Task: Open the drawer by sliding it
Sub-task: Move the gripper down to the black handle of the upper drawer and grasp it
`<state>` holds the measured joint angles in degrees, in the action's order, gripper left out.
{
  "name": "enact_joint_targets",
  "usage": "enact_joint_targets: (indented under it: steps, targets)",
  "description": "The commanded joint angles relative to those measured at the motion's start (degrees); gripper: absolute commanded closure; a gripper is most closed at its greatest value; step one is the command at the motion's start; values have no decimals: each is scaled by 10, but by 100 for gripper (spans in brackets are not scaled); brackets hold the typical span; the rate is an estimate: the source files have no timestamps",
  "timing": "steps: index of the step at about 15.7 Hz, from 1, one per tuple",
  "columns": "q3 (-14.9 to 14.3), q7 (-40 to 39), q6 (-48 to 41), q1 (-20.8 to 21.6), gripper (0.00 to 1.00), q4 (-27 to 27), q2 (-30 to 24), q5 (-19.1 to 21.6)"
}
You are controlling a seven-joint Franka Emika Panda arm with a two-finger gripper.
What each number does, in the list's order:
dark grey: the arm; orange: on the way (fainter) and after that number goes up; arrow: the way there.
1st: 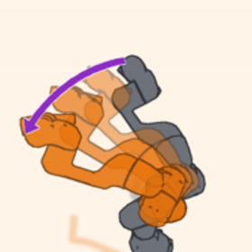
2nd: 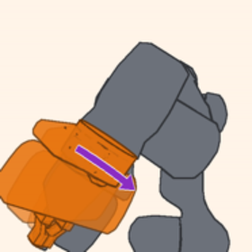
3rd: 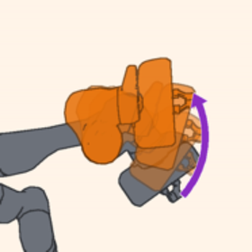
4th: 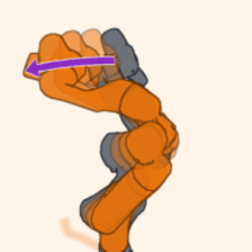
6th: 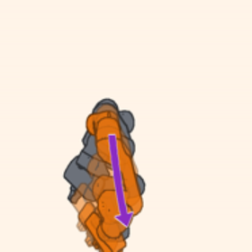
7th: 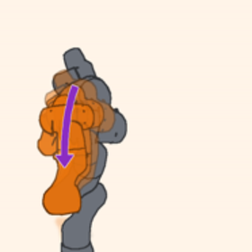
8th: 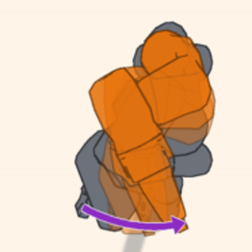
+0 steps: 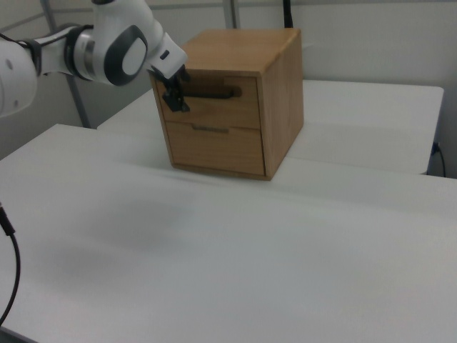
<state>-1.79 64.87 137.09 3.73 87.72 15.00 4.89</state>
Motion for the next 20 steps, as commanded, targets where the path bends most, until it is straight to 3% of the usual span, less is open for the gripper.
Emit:
enact_joint_targets:
  steps: [1, 3, 5, 9, 14, 16, 20]
  targets:
    - [0, 21, 76, -4, 13, -26, 40, 27]
    - [-1, 25, 113, -5, 23, -27, 55, 44]
    - [-1, 26, 119, -5, 44, -28, 63, 45]
    - [-1, 30, 121, -5, 46, -65, 97, 45]
    - [-1, 26, 144, -3, 50, -68, 106, 43]
    - [-1, 25, 144, -4, 73, -68, 107, 41]
    - [-1, 18, 143, -5, 95, -63, 106, 37]
